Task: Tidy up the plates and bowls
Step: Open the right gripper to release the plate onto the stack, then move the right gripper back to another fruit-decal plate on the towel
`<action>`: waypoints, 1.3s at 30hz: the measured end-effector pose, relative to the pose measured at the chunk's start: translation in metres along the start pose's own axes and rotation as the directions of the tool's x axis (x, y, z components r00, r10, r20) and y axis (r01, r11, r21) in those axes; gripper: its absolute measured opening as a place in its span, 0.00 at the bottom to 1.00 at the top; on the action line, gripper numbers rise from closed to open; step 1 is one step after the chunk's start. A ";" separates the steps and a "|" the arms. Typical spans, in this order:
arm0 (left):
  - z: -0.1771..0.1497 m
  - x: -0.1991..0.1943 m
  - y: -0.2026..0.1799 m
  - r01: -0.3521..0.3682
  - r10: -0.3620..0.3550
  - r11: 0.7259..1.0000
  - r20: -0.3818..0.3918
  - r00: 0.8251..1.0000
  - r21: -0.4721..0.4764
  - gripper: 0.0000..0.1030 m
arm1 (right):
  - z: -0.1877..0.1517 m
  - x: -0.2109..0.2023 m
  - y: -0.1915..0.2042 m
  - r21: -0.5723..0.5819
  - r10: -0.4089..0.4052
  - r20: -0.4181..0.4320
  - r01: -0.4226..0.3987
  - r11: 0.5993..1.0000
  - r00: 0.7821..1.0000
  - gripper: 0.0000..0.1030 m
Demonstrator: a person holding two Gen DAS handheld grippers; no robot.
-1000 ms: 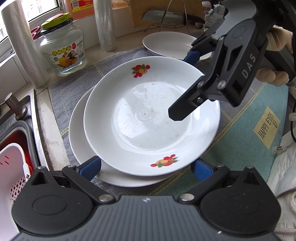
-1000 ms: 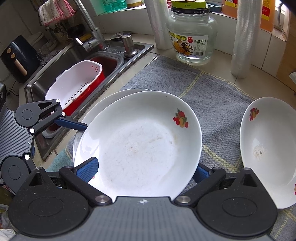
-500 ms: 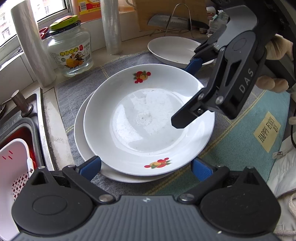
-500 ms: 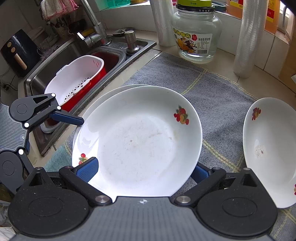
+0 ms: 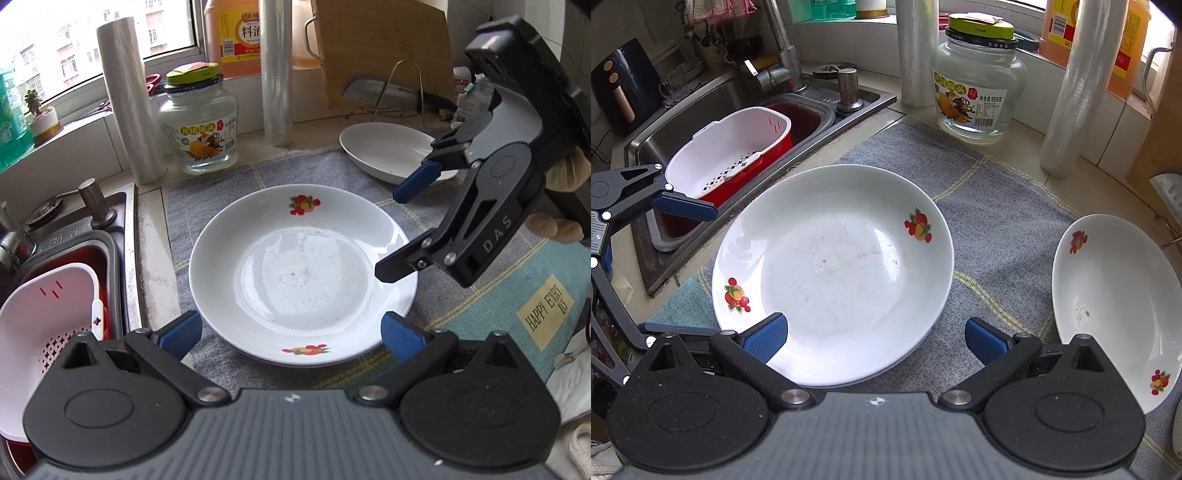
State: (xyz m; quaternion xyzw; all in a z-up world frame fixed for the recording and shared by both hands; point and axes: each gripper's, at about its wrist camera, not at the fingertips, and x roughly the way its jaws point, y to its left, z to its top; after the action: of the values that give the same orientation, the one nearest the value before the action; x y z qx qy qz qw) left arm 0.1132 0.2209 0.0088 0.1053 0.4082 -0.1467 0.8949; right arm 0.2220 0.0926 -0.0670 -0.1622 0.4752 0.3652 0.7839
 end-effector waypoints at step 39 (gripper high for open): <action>0.070 0.066 -0.192 -0.134 0.146 0.981 0.074 0.987 -0.139 0.99 | -0.151 -0.133 -0.143 0.119 -0.203 0.195 0.182 0.976 0.960 1.00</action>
State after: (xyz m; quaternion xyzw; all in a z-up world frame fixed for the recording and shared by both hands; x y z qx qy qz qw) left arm 0.1367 0.0085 -0.0090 0.0673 0.3706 -0.0600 0.9244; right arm 0.1946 -0.1511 -0.0403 -0.1295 0.3910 0.2776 0.8679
